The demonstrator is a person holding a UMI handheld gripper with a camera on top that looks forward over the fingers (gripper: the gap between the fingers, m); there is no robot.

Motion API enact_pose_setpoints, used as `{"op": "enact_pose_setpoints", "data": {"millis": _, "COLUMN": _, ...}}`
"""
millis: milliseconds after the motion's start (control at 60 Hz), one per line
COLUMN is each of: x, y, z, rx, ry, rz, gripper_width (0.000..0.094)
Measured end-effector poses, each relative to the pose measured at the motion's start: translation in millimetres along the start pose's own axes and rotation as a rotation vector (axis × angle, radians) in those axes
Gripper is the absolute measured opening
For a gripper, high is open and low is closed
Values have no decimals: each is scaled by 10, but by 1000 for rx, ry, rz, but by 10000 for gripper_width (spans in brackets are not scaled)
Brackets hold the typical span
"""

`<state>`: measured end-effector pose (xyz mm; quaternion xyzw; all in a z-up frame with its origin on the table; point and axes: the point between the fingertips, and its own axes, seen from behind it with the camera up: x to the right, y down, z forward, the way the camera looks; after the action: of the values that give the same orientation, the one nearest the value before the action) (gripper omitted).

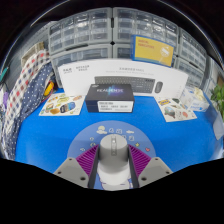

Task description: Arrange mouse

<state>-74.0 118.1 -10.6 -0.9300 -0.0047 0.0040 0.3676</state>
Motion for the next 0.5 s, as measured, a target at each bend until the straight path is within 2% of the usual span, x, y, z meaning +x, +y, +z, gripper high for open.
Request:
{"op": "enact_pose_setpoints", "data": {"millis": 17, "x": 4, "y": 4, "z": -4, "rx": -2, "ry": 3, "rz": 0, "gripper_width": 553}}
{"op": "enact_pose_setpoints", "data": {"millis": 33, "x": 16, "y": 8, "z": -8, "rx": -6, "ry": 10, "rz": 0, "gripper_width": 647}}
{"op": "enact_pose_setpoints", "data": {"millis": 83, "x": 56, "y": 12, "z": -46, "rx": -17, "ry": 31, "rz": -13, "gripper_width": 796}}
{"op": "enact_pose_setpoints", "data": {"millis": 100, "x": 64, "y": 6, "z": -64, "rx": -17, "ry": 37, "rz": -20, "gripper_width": 772}}
{"op": "enact_pose_setpoints", "data": {"millis": 217, "x": -9, "y": -84, "z": -338, "rx": -3, "ry": 35, "rz": -25, "gripper_width": 781}}
{"op": "enact_pose_setpoints", "data": {"millis": 500, "x": -190, "y": -518, "z": -1741, "rx": 209, "ry": 34, "rz": 6, "gripper_width": 823}}
